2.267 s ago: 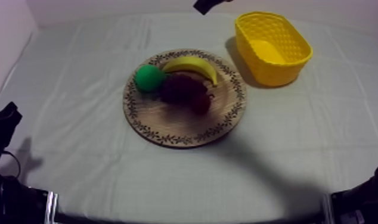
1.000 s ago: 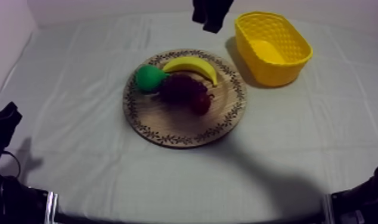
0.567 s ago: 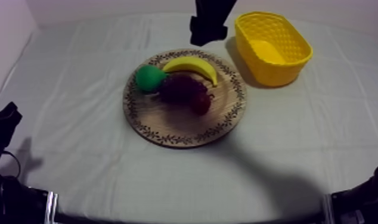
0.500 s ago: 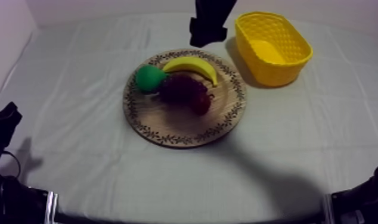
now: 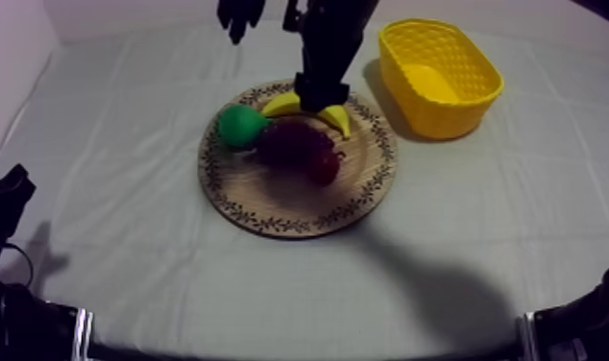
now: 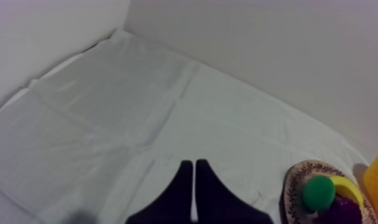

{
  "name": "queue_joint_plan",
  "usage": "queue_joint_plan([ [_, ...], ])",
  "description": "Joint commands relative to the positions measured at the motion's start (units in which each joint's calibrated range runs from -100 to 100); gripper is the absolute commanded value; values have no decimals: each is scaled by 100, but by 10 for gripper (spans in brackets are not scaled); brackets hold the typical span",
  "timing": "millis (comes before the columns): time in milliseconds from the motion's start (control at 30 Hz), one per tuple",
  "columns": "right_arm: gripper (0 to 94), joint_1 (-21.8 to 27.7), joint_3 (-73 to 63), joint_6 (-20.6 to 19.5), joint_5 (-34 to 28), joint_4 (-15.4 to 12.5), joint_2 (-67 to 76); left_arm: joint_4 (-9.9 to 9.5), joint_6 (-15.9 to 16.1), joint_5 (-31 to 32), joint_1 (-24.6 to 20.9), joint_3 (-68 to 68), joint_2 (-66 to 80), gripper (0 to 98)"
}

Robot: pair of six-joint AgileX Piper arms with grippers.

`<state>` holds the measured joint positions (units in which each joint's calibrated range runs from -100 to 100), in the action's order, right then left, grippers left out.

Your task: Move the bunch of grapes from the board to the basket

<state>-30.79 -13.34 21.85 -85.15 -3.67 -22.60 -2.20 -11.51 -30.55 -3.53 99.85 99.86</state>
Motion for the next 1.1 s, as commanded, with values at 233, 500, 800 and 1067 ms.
queue_joint_plan([
  [233,850,-43,105,-19,549,38,-828,-2,1,0,2,4,-3,1],
  [500,856,-40,-277,-28,687,-2,-1527,-2,1,0,2,4,-3,1],
  [800,841,7,-679,17,769,-79,-2051,-2,1,0,2,4,-3,1],
  [1067,834,4,-906,-46,838,-43,-2473,-2,1,0,2,4,-3,1],
])
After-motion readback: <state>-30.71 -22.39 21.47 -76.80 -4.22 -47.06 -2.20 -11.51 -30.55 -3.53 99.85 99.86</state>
